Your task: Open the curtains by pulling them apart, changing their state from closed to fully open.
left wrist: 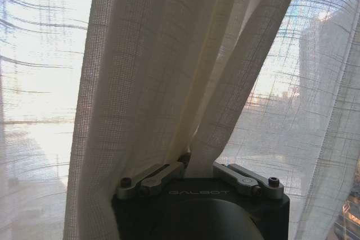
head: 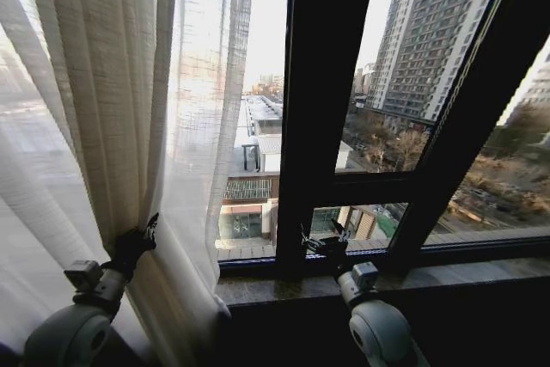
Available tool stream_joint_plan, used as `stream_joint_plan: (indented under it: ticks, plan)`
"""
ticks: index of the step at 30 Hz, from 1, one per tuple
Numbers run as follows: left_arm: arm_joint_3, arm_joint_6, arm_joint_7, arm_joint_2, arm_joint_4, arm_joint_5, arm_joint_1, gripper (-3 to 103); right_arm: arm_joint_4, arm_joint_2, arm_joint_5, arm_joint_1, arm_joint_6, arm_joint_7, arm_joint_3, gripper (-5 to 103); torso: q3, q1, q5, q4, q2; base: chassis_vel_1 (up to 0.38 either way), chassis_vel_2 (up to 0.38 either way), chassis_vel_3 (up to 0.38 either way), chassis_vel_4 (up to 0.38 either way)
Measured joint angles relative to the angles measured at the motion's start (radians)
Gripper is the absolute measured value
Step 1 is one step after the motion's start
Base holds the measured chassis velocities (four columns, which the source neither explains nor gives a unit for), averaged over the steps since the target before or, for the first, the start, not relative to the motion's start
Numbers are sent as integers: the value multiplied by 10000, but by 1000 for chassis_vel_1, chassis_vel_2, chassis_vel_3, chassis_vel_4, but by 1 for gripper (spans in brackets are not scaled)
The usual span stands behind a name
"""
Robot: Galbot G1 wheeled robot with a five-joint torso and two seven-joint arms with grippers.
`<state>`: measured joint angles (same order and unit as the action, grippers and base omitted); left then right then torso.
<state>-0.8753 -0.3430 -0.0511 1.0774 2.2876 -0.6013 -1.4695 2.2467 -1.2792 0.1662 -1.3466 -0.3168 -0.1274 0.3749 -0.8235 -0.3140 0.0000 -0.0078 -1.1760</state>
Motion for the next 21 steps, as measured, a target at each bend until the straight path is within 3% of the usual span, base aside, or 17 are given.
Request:
stream_joint_plan:
  ticks: [14,21]
  plan:
    - [-130,49,7,152,54,-44,-45,0,38,97,1,-91,121,-4,-173,100,-1,0,-2,6,0,334,342,-333,-329]
    - [-253,68,-201,299,97,-32,-140,0,-110,118,2,-75,129,-6,-318,100,0,1,-4,4,-1,122,115,-109,-122]
